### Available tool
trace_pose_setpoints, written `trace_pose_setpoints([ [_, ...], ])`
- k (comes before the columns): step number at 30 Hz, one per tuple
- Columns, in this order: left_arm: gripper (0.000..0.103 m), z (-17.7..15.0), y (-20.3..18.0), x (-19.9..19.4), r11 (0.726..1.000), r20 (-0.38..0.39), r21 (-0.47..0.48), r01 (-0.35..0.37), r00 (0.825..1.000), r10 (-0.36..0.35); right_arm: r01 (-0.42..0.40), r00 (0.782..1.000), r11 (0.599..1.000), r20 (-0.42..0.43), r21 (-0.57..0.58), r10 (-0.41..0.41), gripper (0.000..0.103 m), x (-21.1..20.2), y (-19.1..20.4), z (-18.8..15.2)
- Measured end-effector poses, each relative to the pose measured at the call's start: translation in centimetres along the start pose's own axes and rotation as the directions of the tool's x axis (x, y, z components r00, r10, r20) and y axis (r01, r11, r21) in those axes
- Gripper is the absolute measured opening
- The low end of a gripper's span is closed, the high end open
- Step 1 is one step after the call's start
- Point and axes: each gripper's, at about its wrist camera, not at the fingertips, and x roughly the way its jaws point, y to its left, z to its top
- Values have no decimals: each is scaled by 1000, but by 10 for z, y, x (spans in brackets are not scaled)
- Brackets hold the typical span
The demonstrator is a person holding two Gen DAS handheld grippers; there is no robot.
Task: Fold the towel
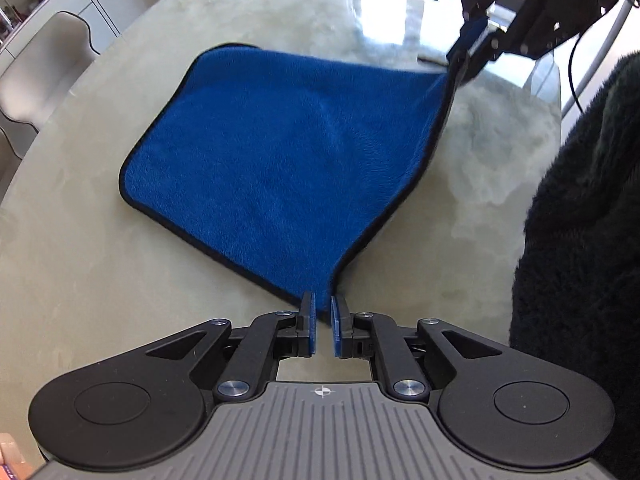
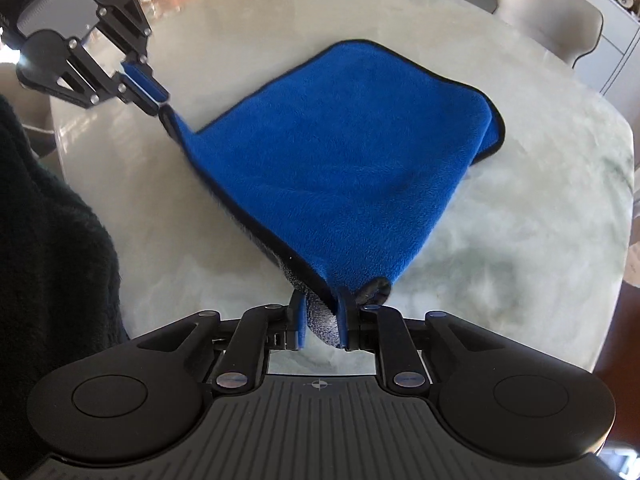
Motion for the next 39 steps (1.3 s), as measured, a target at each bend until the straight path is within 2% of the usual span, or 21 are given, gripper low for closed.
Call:
trace_pose_setpoints([
  [2, 13, -1, 5, -2, 1000, -13, 5, -10, 1000, 10, -13, 999, 999, 32, 33, 12, 30, -9, -13, 4],
  [5, 15, -2, 14, -6, 1000, -24, 5, -31, 999, 31, -85, 988, 985, 138, 152, 64, 32, -26, -46, 9],
  [7, 16, 6, 24, -1, 998, -5, -26, -50, 999, 50, -81, 977, 977, 210, 197, 39, 32, -31, -64, 14],
  [9, 19, 20, 35, 14, 995, 26, -81, -63, 998, 66, -32, 966, 962, 256, 270, -40, 32, -22, -85, 23],
  [12, 22, 40, 52, 36, 983, 70, -164, -80, 993, 93, -36, 959, 911, 271, 411, -85, 32, 9, -121, 34],
  [16, 22, 65, 74, 65, 958, 118, -271, -98, 984, 134, -43, 963, 872, 252, 487, -93, 32, 52, -153, 50],
  [19, 22, 72, 85, 77, 940, 113, -323, -108, 982, 151, -46, 972, 851, 221, 522, -83, 32, 76, -170, 58],
  [23, 22, 72, 94, 89, 929, 103, -359, -96, 985, 141, -78, 973, 833, 223, 548, -56, 32, 105, -191, 67],
  [32, 22, 70, 97, 100, 924, 93, -376, -65, 990, 108, -46, 982, 835, 177, 549, -63, 32, 134, -191, 82],
  [38, 23, 68, 96, 104, 923, 77, -380, -59, 993, 95, 41, 983, 882, 137, 470, -119, 31, 137, -169, 94],
  [39, 23, 68, 96, 105, 924, 74, -379, -58, 993, 93, 51, 983, 888, 133, 457, -125, 25, 139, -166, 96],
])
